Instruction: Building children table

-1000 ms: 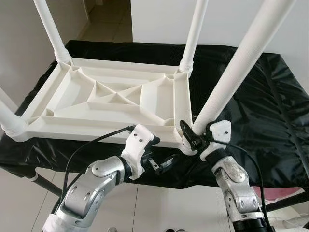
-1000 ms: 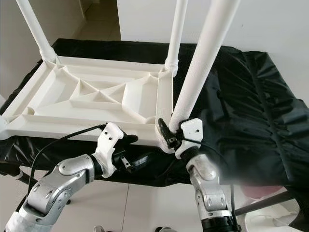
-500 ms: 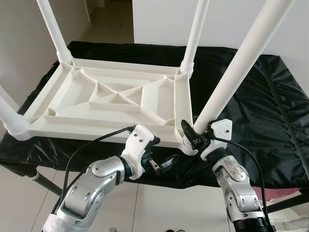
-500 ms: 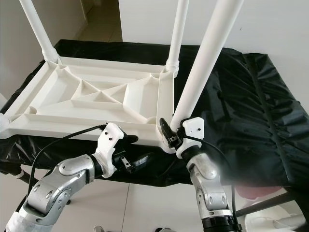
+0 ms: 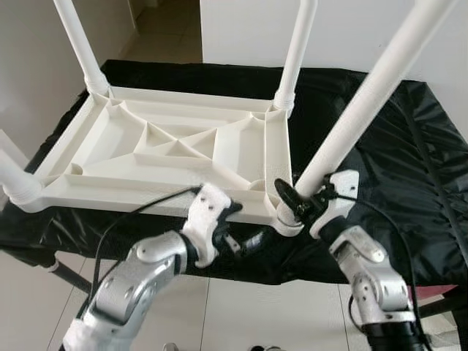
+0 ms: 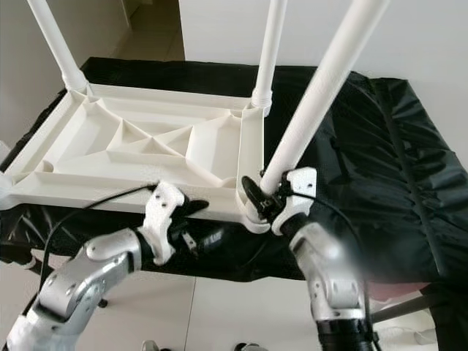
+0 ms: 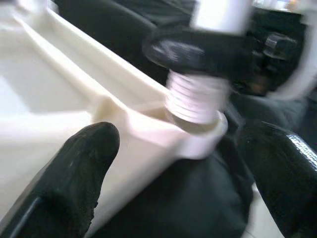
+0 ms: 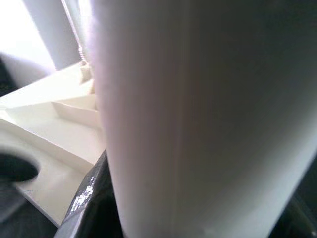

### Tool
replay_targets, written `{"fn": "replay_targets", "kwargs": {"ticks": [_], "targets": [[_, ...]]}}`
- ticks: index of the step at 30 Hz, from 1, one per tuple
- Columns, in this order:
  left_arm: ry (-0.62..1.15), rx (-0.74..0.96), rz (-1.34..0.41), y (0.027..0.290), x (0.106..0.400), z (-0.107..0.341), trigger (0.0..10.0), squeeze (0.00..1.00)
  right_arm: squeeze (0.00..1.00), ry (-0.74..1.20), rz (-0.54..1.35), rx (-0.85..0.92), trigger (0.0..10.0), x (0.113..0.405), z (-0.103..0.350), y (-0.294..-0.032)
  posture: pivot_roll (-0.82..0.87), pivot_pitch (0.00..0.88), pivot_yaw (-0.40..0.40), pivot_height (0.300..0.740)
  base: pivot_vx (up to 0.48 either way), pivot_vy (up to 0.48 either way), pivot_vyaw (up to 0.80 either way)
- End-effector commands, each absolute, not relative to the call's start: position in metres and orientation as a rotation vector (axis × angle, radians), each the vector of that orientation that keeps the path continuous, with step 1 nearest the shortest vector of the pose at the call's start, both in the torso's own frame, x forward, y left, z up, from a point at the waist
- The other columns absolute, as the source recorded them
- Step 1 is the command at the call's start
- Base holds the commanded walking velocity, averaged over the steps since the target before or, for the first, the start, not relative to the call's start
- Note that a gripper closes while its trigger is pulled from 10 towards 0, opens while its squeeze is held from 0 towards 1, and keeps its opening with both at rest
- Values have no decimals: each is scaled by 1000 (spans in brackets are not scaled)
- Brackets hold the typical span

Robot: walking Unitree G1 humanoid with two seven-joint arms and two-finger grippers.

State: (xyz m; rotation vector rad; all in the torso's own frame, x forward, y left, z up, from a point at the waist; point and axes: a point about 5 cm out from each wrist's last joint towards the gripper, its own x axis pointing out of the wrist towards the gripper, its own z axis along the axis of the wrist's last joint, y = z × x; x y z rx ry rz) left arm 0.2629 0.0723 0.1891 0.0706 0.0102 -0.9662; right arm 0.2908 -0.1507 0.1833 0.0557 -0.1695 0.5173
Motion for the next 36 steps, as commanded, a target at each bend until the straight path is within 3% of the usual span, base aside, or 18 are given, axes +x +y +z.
{"fn": "replay_targets", "kwargs": {"ticks": [1, 10, 18, 31, 36], "targets": [[17, 82, -936, 79, 269, 188, 10000, 0, 0, -174, 536, 42, 10000, 292, 188, -152, 0, 117, 5, 740, 0, 0, 0], [-98, 118, -937, 84, 280, 219, 10000, 0, 0, -186, 604, 12, 10000, 295, 206, -158, 4, 117, 0, 740, 0, 0, 0], [-221, -15, -1141, 64, 273, 266, 10000, 0, 0, -84, 872, -163, 10000, 282, 202, -152, 5, 103, -11, 740, 0, 0, 0], [-170, -58, -1402, 50, 259, 273, 10000, 0, 0, 29, 1070, -206, 10000, 269, 190, -148, 10, 100, -8, 740, 0, 0, 0], [-175, -69, -1428, 48, 257, 277, 10000, 0, 0, 55, 1101, -215, 10000, 267, 187, -146, 8, 101, -5, 740, 0, 0, 0]]}}
